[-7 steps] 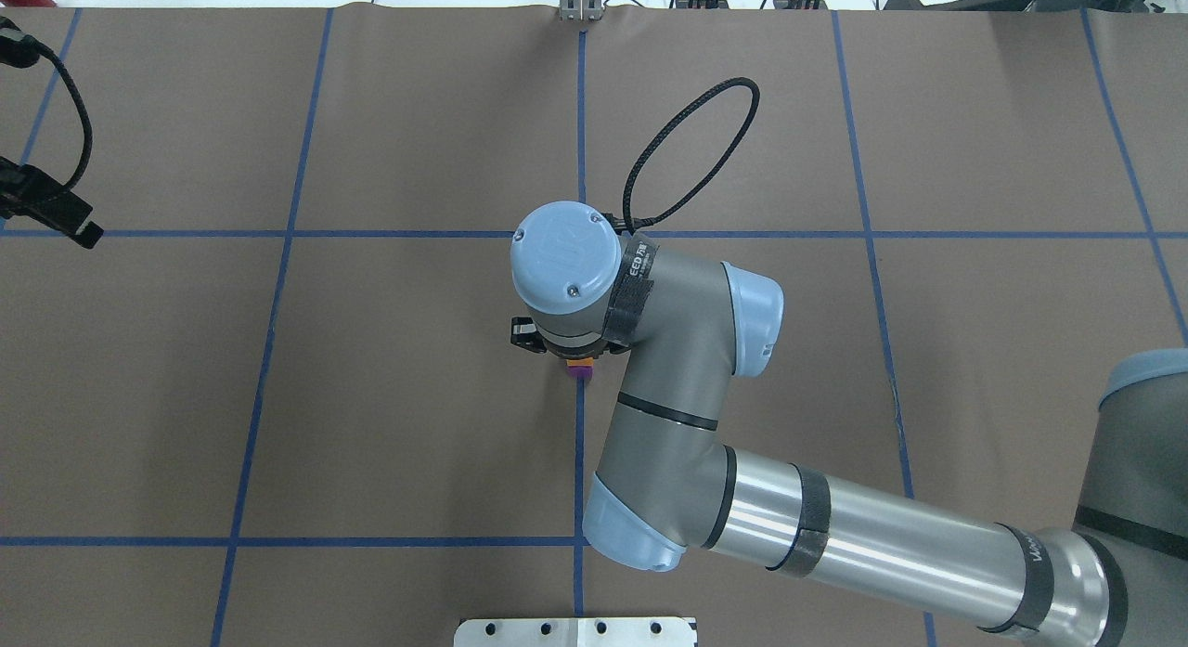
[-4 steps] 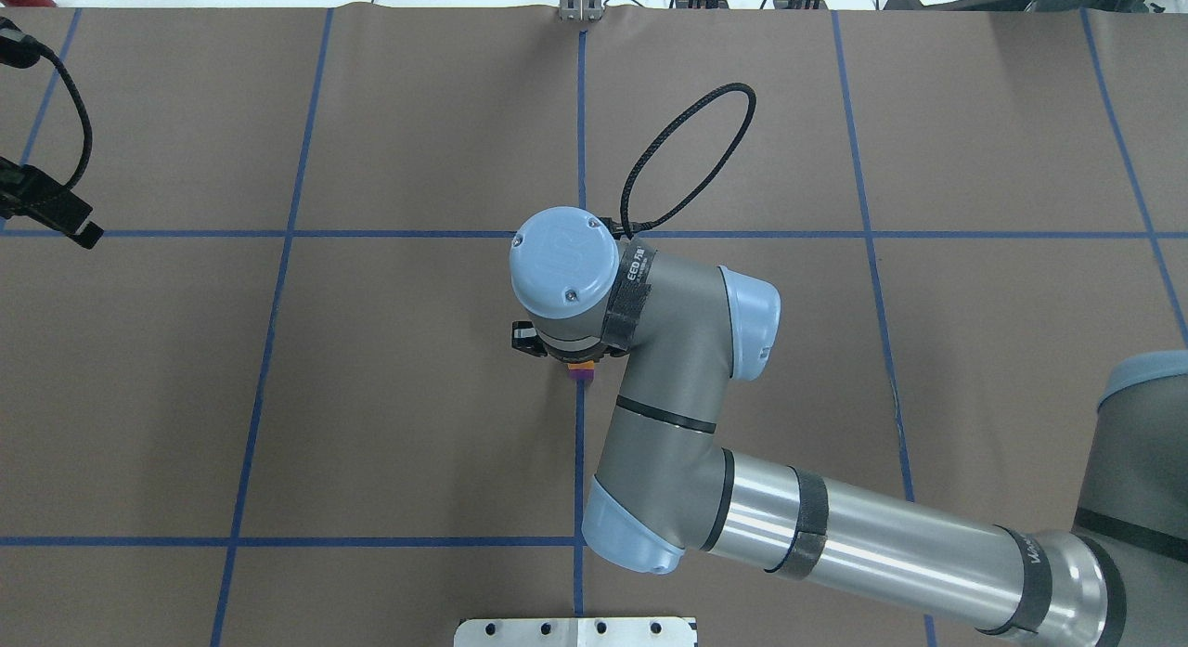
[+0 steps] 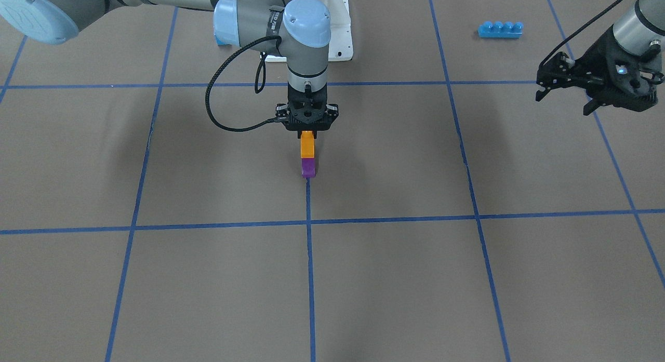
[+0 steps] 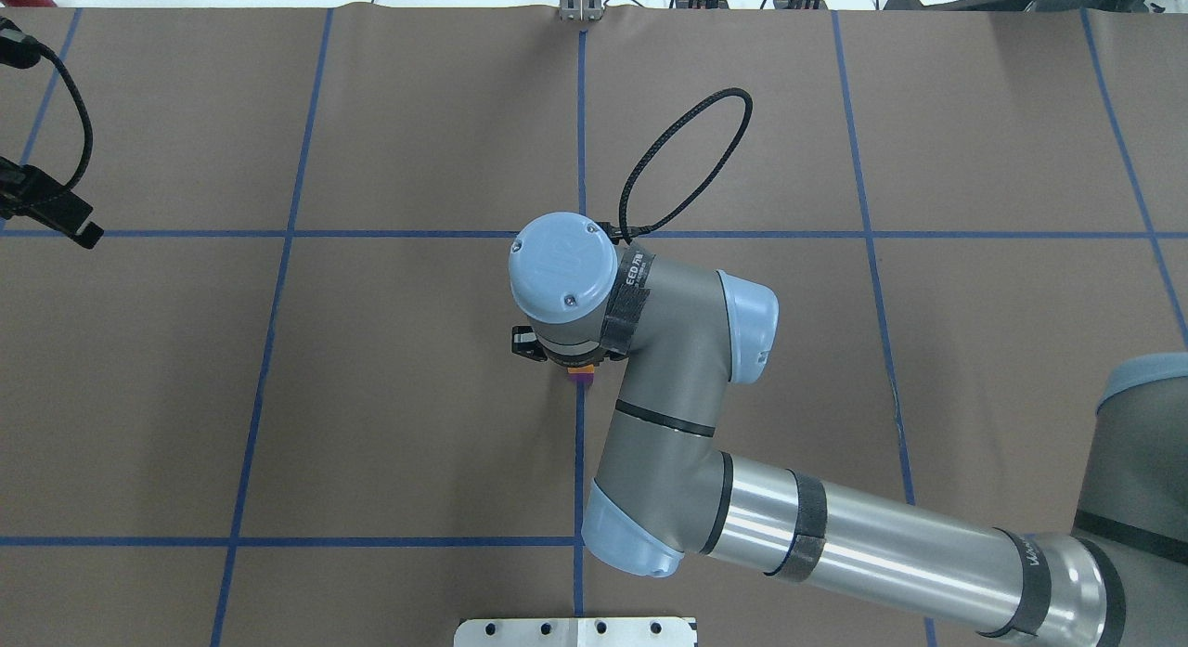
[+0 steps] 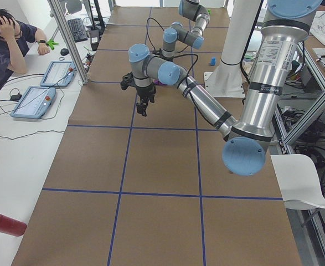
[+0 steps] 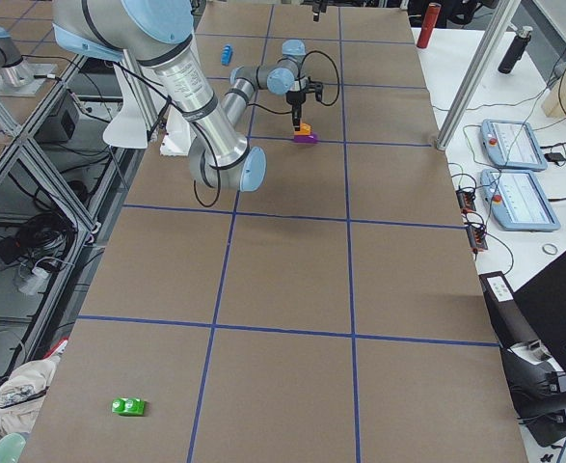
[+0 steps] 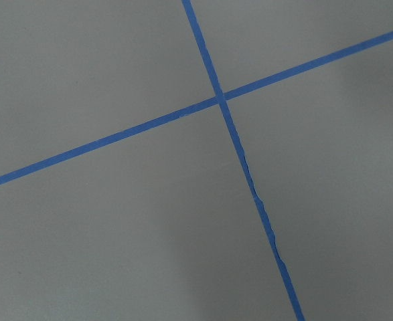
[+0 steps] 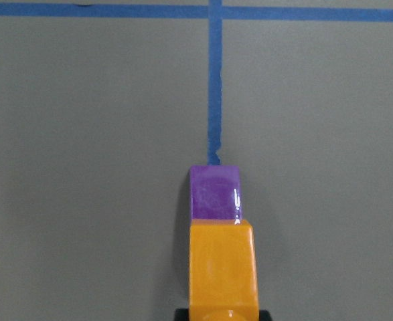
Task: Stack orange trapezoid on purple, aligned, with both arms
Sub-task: 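Hold the orange block on the purple block, aligning their edges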
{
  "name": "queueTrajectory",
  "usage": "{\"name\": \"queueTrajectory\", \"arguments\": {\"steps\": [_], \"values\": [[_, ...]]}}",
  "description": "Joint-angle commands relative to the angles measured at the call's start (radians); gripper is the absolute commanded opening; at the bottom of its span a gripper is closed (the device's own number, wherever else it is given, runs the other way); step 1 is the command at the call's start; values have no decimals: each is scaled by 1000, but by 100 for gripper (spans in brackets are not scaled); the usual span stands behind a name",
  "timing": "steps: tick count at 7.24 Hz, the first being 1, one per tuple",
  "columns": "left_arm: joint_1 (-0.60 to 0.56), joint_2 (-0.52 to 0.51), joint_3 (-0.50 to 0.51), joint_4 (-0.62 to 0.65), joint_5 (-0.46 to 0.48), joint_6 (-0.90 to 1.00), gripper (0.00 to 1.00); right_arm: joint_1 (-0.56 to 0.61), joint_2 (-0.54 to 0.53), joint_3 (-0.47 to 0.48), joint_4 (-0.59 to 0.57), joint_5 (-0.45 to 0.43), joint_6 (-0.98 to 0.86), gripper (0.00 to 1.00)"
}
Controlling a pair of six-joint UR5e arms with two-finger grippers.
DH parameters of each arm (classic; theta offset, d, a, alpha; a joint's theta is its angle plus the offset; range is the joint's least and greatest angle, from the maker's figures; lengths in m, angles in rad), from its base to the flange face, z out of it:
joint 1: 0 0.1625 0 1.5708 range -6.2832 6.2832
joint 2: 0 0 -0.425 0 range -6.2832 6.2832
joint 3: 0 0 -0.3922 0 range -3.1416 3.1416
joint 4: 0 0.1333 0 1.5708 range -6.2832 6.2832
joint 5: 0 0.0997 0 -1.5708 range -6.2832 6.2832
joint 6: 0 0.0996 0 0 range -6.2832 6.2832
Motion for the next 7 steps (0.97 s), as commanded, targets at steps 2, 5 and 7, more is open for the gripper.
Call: {"name": "queueTrajectory", "arguments": {"steps": [2, 5, 7], "values": [[0, 0, 1, 0, 0, 0, 100, -1, 1, -6, 1, 0, -1, 0], [0, 1, 0, 0, 0, 0, 100, -4, 1, -4, 1, -1, 13, 99], [0, 1, 0, 0, 0, 0, 100, -3, 2, -3, 1, 0, 12, 99]]}}
